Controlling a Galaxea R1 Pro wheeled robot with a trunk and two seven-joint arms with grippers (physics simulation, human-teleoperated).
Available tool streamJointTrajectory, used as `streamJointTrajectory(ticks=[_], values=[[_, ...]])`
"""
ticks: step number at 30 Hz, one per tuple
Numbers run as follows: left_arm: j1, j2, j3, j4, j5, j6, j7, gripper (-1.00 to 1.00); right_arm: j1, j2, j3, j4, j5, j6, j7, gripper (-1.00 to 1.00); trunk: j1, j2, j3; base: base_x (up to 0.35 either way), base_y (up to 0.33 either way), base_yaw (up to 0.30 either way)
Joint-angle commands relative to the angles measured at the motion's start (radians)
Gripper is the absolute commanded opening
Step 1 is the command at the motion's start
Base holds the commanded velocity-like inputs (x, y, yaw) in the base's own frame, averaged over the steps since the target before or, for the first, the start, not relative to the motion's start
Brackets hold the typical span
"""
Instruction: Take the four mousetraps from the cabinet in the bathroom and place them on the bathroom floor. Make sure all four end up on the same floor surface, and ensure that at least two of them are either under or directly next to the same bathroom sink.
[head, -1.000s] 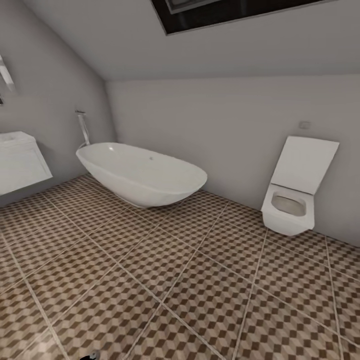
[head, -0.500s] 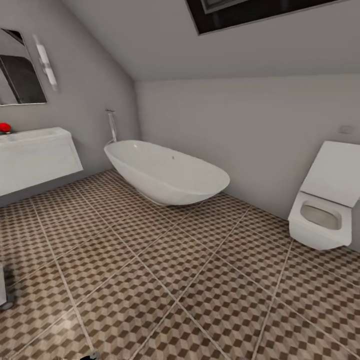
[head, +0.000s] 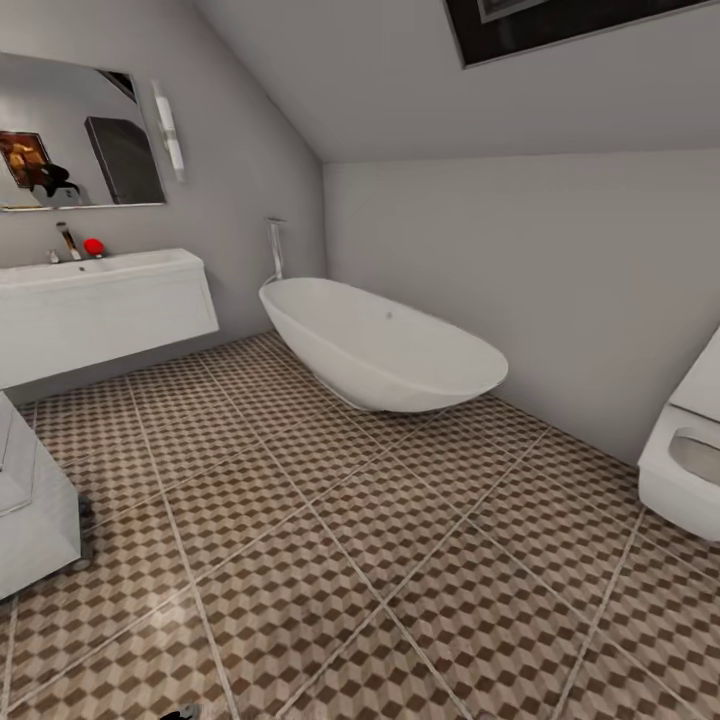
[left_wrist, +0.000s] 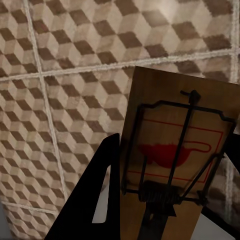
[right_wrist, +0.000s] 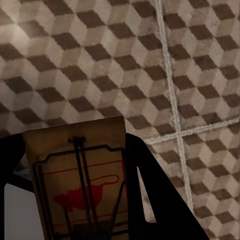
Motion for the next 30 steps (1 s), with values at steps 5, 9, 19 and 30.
streamJointTrajectory(ticks=[5,9,19,30], values=[[-0.001,0.0,-0.008,0.0,0.0,0.008,0.006,-1.0,0.0,0.0,0.009,0.0,-0.011,-0.003,-0.001,-1.0,0.0,0.0,-0.001,0.0,0.0,0.292],[-0.001,0.0,-0.009,0.0,-0.001,0.008,0.006,-1.0,0.0,0.0,0.009,0.0,-0.011,-0.003,-0.001,-1.0,0.0,0.0,-0.001,0.0,0.0,0.292],[-0.001,0.0,-0.008,0.0,0.0,0.008,0.006,-1.0,0.0,0.0,0.009,-0.001,-0.011,-0.003,-0.001,-1.0,0.0,0.0,-0.001,0.0,0.0,0.292],[-0.001,0.003,-0.008,0.001,0.001,0.008,0.006,-1.0,0.0,-0.002,0.009,-0.001,-0.011,-0.003,-0.001,-1.0,0.0,0.0,-0.001,0.0,0.0,0.207]])
